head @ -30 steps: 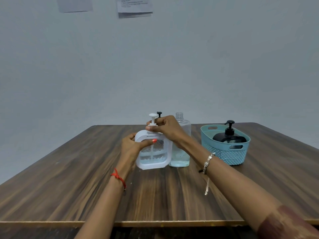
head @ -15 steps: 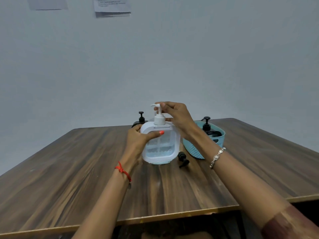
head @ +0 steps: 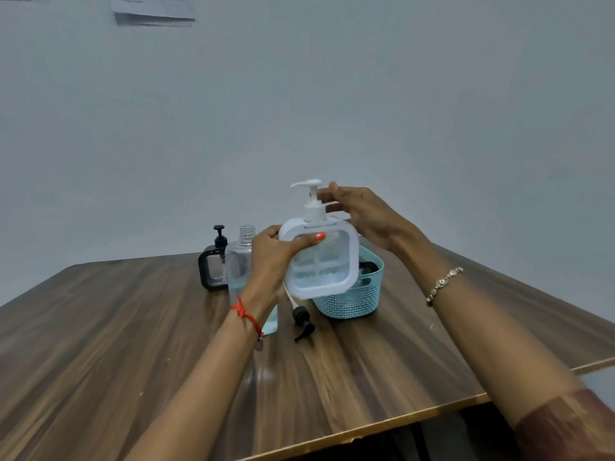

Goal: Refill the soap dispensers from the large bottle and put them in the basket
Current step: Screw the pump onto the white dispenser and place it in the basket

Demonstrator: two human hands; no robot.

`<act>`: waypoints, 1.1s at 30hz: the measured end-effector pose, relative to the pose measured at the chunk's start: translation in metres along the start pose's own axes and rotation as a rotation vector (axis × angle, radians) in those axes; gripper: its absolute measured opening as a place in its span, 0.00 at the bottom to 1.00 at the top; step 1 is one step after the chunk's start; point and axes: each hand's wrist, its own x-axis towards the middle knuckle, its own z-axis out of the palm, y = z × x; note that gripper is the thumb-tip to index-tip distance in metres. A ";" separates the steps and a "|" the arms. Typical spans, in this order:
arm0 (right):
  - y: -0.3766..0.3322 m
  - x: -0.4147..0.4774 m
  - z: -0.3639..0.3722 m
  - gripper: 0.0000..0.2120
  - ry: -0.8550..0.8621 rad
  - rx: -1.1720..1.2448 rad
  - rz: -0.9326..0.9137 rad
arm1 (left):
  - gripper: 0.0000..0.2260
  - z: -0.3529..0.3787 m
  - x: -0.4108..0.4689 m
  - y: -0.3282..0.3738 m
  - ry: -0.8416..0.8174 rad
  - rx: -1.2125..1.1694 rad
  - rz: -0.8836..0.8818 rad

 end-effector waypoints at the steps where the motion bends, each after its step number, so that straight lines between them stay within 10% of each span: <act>1: 0.001 0.001 -0.005 0.16 0.029 -0.043 0.000 | 0.14 0.004 0.008 0.002 0.012 -0.001 0.025; 16: 0.018 0.070 -0.068 0.15 0.161 -0.164 -0.047 | 0.21 0.056 0.127 -0.001 -0.073 0.135 0.262; 30: 0.116 0.067 -0.072 0.13 0.132 -0.102 0.250 | 0.19 0.059 0.147 -0.092 -0.217 0.211 -0.124; 33: 0.124 0.063 -0.067 0.14 0.128 -0.167 0.321 | 0.04 0.060 0.130 -0.083 -0.235 0.199 -0.187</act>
